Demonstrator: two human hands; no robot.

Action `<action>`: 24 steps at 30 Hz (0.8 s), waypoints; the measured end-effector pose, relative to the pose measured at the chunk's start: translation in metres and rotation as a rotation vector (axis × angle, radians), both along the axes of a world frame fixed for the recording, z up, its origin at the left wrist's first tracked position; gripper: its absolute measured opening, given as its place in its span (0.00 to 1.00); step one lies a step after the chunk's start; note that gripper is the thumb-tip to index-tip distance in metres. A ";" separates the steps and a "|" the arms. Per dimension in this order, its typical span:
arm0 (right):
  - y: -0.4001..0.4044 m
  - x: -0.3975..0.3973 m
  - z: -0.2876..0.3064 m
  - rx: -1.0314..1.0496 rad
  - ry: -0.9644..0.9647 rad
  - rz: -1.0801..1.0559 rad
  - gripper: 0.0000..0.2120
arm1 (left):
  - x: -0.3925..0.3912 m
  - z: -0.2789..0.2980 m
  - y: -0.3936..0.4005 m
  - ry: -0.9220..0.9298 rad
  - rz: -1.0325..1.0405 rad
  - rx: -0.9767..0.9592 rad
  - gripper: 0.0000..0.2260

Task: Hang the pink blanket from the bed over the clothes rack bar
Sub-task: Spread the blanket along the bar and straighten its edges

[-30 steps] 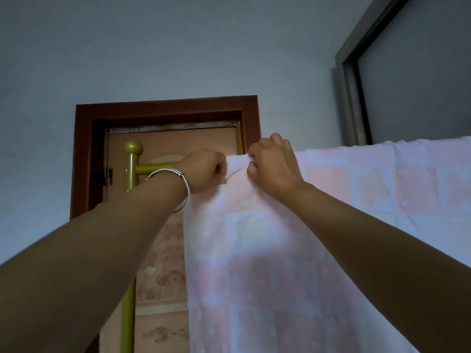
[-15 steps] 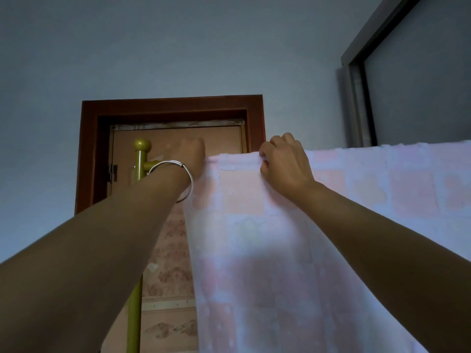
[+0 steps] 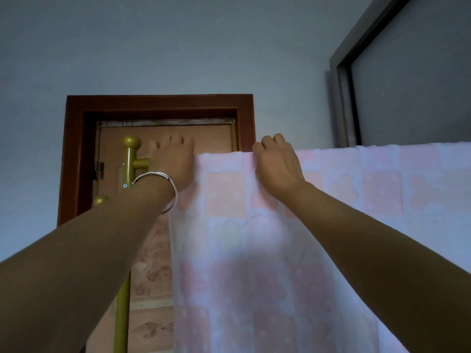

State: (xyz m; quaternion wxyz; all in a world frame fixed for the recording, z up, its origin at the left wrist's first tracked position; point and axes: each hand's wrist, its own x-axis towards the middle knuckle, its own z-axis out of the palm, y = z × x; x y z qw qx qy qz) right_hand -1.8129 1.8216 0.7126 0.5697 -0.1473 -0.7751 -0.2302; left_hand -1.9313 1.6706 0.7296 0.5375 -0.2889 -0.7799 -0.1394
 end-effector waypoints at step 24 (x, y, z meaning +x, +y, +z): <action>0.061 0.071 0.012 0.087 -0.173 -0.160 0.12 | 0.068 -0.008 0.069 -0.005 -0.217 -0.119 0.15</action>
